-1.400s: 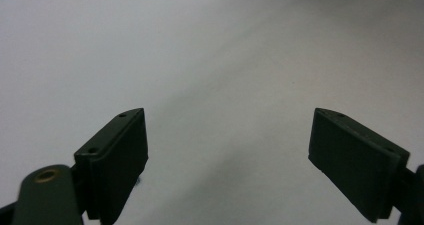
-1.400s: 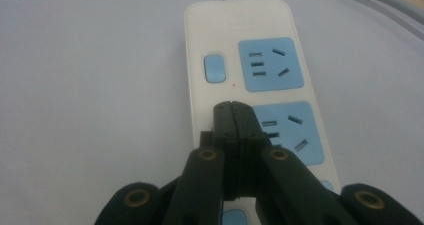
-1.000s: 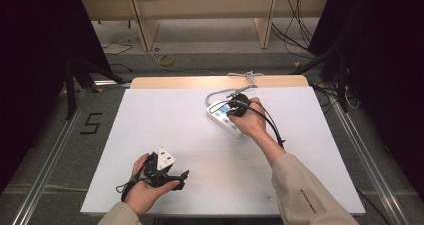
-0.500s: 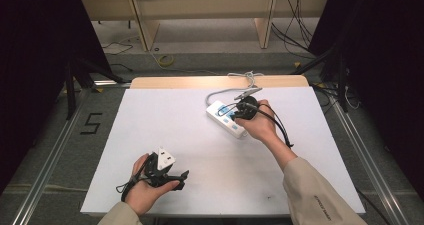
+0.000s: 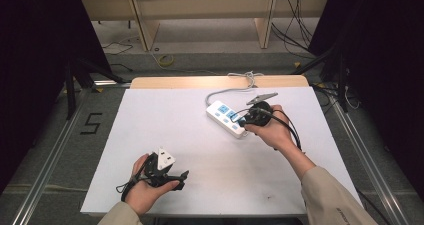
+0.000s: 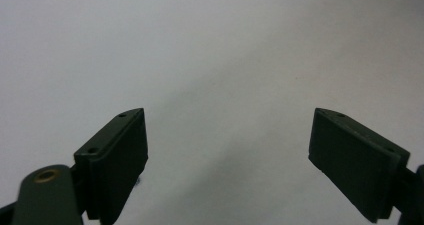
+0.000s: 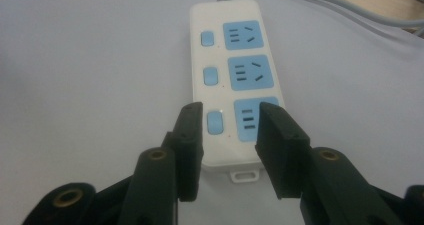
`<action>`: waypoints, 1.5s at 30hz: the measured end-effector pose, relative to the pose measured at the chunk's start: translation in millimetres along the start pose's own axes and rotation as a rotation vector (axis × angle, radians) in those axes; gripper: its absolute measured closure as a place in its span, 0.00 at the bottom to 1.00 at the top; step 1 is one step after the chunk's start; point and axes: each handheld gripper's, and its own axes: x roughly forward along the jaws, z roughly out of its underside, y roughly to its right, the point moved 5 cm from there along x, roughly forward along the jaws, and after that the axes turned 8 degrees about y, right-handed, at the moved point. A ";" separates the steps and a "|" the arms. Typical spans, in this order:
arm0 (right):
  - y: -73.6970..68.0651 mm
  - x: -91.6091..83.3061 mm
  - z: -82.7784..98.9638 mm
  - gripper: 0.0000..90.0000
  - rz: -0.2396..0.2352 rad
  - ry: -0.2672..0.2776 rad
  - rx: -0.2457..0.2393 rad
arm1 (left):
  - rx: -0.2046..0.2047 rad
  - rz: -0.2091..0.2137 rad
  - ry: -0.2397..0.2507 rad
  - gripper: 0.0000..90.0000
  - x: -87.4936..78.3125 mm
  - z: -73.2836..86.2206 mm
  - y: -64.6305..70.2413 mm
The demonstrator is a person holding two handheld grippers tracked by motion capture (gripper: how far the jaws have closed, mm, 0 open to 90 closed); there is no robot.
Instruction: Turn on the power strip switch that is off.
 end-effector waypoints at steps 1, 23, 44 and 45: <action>0.4 -2.8 1.4 0.68 -0.001 0.005 0.004 | -0.002 0.000 0.000 0.17 0.1 0.1 -0.1; 21.0 -74.8 56.1 0.49 0.021 0.098 0.067 | -0.007 -0.007 -0.007 0.17 -0.1 0.9 -1.3; 31.5 -119.6 121.8 0.38 0.044 0.161 0.109 | -0.008 -0.015 -0.005 0.17 -0.4 1.2 -2.4; 32.3 -120.0 122.3 0.38 0.045 0.166 0.109 | -0.009 -0.015 -0.006 0.17 -0.5 1.1 -2.5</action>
